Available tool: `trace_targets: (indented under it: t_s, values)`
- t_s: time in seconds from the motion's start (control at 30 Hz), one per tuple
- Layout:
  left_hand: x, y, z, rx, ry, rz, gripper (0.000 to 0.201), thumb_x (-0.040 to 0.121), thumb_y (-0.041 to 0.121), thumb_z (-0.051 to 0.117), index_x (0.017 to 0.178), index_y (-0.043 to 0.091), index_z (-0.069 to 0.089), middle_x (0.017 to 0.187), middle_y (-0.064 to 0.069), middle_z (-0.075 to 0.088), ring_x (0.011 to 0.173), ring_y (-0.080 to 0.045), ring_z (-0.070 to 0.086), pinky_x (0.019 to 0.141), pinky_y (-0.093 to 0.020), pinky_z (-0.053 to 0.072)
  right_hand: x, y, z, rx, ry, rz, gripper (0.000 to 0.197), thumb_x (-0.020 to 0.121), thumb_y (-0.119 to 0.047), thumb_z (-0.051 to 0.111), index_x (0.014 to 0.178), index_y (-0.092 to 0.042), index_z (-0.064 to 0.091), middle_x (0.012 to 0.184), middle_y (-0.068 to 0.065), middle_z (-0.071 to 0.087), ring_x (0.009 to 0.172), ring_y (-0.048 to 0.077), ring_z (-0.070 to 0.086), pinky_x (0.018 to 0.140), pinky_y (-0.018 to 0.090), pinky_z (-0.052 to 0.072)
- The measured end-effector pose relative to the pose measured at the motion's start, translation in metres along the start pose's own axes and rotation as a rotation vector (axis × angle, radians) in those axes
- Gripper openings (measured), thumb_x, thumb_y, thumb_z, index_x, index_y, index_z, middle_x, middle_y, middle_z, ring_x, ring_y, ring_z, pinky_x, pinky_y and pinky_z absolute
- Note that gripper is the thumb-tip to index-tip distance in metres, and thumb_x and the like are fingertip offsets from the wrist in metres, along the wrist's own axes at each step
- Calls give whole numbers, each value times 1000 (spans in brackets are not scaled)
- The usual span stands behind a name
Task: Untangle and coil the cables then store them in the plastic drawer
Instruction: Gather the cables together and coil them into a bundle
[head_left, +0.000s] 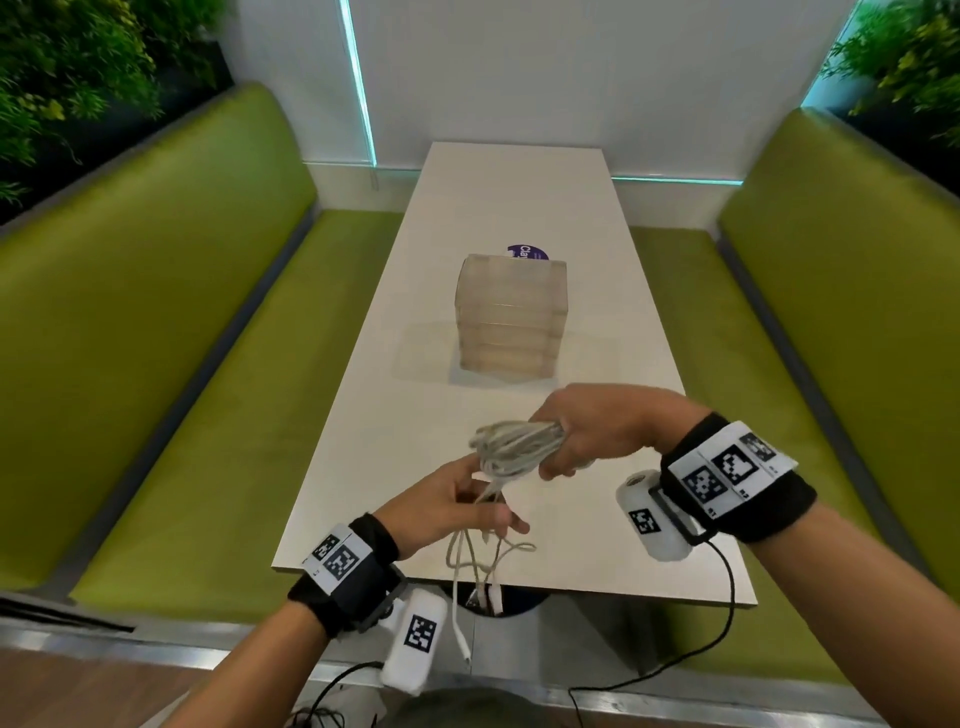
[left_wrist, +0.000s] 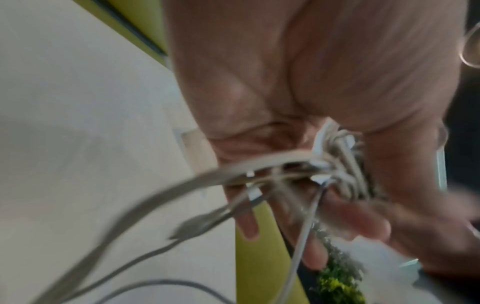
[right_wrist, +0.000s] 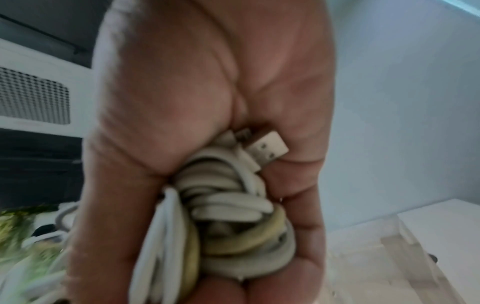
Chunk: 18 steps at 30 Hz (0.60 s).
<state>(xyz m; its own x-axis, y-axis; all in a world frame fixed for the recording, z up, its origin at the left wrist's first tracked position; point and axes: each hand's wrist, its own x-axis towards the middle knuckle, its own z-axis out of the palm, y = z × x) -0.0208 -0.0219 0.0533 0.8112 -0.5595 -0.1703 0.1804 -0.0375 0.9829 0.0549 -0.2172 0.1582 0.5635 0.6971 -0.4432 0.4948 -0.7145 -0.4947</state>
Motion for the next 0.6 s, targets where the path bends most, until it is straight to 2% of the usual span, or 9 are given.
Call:
trace_targets:
  t_s: [0.07, 0.1, 0.17, 0.3, 0.37, 0.43, 0.47, 0.53, 0.6]
  values:
    - [0, -4, 1, 50, 89, 19, 28, 90, 32, 57, 111, 14, 60, 76, -7, 66, 83, -24, 69, 77, -24, 47, -6, 2, -15, 27, 76, 7, 12, 81, -17, 70, 79, -6, 66, 64, -2, 65, 52, 6, 55, 51, 12, 42]
    - [0, -4, 3, 47, 142, 37, 26, 92, 32, 49, 103, 12, 62, 68, -5, 58, 77, -20, 69, 73, -20, 45, -9, 3, -21, 39, 98, 8, 12, 82, -17, 71, 79, -7, 66, 65, -2, 66, 53, 6, 56, 52, 13, 43]
    - [2, -3, 4, 44, 191, 65, 31, 94, 34, 41, 95, 11, 62, 60, 0, 44, 70, -20, 66, 68, -19, 45, -13, 2, -30, 44, 125, 12, 13, 81, -18, 72, 78, -8, 66, 65, -2, 66, 53, 6, 56, 52, 14, 43]
    - [3, -3, -1, 114, 204, 65, 35, 94, 36, 38, 87, 12, 61, 57, 5, 46, 58, -14, 55, 63, -22, 44, -22, 2, -48, 66, 189, 27, 15, 82, -16, 72, 70, -14, 63, 61, -4, 63, 48, 3, 52, 50, 11, 40]
    - [3, -6, -5, 181, 220, 52, 32, 93, 37, 39, 88, 14, 61, 60, 2, 51, 58, -12, 53, 65, -22, 43, -27, 3, -55, 69, 205, 33, 17, 82, -16, 72, 69, -15, 62, 61, -5, 63, 48, 1, 52, 50, 10, 40]
    - [4, -9, -8, 264, 194, 39, 23, 91, 39, 45, 95, 23, 61, 76, -10, 60, 72, -12, 60, 78, -23, 45, -29, 3, -58, 54, 218, 40, 16, 83, -17, 72, 70, -16, 63, 61, -5, 63, 48, 0, 52, 49, 10, 40]
    - [3, -9, -11, 282, 161, 22, 23, 88, 42, 52, 104, 29, 59, 91, -11, 65, 87, -11, 63, 87, -26, 45, -29, 2, -58, 41, 225, 45, 15, 83, -18, 71, 70, -15, 63, 61, -5, 63, 48, -1, 53, 49, 9, 40]
    - [3, -7, -18, 320, 110, 24, 66, 74, 54, 67, 131, 32, 43, 121, 0, 61, 120, -7, 53, 104, -28, 38, -29, 2, -58, 12, 234, 66, 14, 83, -19, 71, 72, -13, 64, 61, -5, 64, 47, -1, 53, 49, 8, 40]
    - [6, 2, -23, 315, 141, 44, 102, 60, 67, 74, 143, 34, 25, 142, 5, 46, 138, -6, 35, 113, -31, 27, -28, 1, -54, -14, 225, 88, 13, 82, -20, 71, 74, -12, 65, 62, -4, 65, 47, 0, 53, 47, 8, 39]
